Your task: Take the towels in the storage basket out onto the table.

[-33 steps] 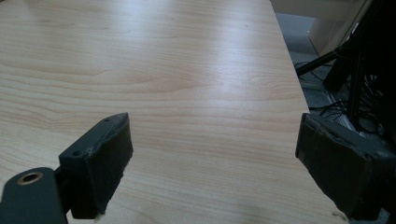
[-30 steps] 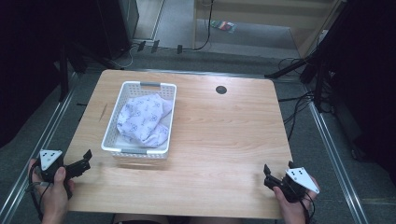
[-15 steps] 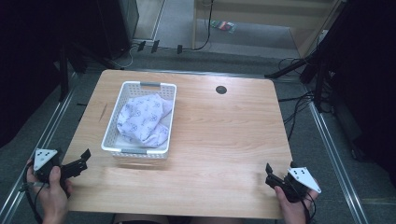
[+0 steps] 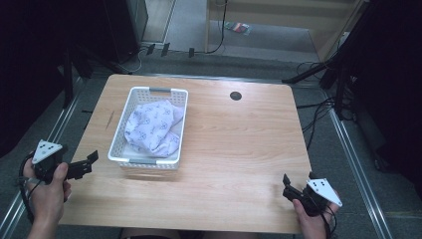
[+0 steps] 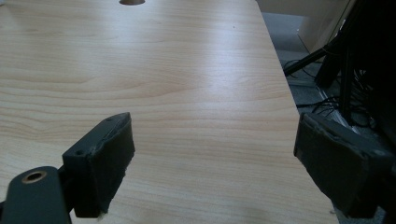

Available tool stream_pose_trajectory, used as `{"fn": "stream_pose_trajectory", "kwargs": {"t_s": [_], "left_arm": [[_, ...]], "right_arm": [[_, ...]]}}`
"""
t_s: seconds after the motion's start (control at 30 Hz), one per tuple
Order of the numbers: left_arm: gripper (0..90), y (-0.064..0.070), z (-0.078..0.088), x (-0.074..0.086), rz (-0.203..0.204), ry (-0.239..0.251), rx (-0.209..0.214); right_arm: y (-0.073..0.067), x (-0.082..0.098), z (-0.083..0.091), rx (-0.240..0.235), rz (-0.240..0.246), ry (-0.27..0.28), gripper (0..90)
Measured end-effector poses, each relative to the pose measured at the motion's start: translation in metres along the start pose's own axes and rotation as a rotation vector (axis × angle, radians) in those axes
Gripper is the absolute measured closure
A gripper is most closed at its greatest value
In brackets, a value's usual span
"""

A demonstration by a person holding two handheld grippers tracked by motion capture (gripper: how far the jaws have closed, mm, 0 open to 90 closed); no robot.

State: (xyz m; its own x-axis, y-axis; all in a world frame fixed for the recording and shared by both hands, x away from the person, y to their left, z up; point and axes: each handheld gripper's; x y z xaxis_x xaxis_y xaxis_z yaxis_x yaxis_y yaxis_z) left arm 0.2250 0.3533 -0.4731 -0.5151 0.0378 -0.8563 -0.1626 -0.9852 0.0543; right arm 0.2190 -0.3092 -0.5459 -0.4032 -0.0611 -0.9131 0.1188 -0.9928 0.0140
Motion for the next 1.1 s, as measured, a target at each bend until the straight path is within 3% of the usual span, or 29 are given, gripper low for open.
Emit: {"fn": "stream_pose_trajectory", "kwargs": {"t_s": [0.2,0.4,0.63,0.73,0.8,1.0,1.1], "left_arm": [[0.0,0.014,-0.008,-0.032,-0.038,-0.037,0.049],[0.0,0.024,-0.019,-0.050,-0.079,-0.080,0.067],[0.0,0.036,-0.032,-0.076,-0.127,-0.146,0.123],[0.0,0.039,-0.035,-0.087,-0.132,-0.148,0.162],[0.0,0.040,-0.036,-0.094,-0.157,-0.163,0.157],[0.0,0.043,-0.043,-0.105,-0.176,-0.199,0.161],[0.0,0.046,-0.052,-0.112,-0.155,-0.220,0.182]], "right_arm": [[-0.001,0.000,0.000,-0.003,0.008,0.002,12.1],[-0.001,0.000,0.000,-0.008,0.009,-0.002,12.2],[0.000,0.000,0.000,-0.005,0.004,-0.006,12.3],[0.000,0.000,-0.001,-0.009,0.005,-0.006,12.5],[0.000,0.000,-0.001,-0.016,0.003,-0.007,12.5],[-0.001,0.000,-0.001,-0.021,0.007,-0.012,12.5],[0.000,0.000,-0.001,-0.024,0.007,-0.010,12.5]]}}
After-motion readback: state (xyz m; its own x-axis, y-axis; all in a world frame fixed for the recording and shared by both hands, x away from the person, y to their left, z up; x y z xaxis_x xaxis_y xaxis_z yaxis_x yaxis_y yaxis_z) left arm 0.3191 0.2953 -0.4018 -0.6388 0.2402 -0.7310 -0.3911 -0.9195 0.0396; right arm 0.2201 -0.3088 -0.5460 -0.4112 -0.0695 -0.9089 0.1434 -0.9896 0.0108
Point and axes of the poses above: each handheld gripper's, and its own axes: z roughly backward along the jaws, x roughly out of its underside, y roughly to its right, and after that the axes turned 1 degree about -z, right-handed
